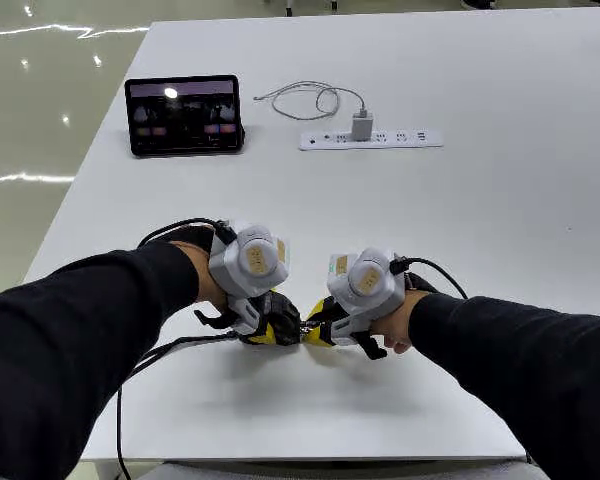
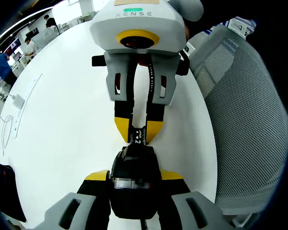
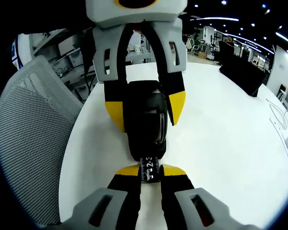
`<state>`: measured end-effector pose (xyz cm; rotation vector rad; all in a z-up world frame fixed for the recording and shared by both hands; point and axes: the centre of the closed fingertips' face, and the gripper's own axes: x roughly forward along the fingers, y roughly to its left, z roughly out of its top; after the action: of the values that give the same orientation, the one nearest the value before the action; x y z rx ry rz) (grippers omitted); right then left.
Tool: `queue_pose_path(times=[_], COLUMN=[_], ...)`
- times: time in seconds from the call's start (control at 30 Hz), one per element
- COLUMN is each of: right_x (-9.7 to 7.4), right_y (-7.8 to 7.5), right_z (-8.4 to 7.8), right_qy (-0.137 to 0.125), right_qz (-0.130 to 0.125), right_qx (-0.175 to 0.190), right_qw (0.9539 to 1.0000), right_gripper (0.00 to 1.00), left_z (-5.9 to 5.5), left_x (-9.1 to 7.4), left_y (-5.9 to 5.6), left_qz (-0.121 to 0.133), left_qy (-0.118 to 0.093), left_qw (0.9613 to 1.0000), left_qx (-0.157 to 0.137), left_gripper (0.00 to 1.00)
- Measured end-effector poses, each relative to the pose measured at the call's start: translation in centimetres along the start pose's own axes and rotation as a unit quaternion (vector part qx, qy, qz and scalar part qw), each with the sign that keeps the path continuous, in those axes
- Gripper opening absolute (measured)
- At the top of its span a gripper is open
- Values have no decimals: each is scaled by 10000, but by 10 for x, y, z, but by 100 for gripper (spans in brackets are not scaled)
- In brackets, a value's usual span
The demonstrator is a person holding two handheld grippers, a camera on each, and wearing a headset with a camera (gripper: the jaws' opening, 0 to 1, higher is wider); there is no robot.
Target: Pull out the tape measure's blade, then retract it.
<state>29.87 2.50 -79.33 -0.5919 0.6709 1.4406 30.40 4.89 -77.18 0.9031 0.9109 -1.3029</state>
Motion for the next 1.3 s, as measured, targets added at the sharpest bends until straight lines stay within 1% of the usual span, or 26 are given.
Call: queue_pose_path(times=[0.13, 0.2, 0.4, 0.67, 1.17, 1.3], right_x=[-1, -2, -4, -6, -12, -14], right_y=[0, -1, -1, -1, -2, -2], right_z=[-1, -2, -5, -8, -14, -16], right_qy=[31, 45, -5, 36, 67, 50], right_qz=[-6, -8, 24, 31, 42, 32], right_qx=[-41, -42, 31, -21, 6, -87], right_qw=[10000, 10000, 10000, 10000, 10000, 9999], right_gripper=[10, 10, 10, 10, 10, 10], left_z=[0, 0, 1, 1, 1, 1], left_x=[-1, 0, 0, 0, 0, 0], left_y=[0, 0, 0, 1, 0, 0], left_qz=[31, 85, 63, 57, 9, 9], left_qy=[-5, -12, -34, 14, -5, -12], left_qw=[10000, 10000, 10000, 10000, 10000, 10000], left_qx=[-25, -34, 6, -9, -22, -40], left_gripper=[33, 33, 33, 33, 33, 33])
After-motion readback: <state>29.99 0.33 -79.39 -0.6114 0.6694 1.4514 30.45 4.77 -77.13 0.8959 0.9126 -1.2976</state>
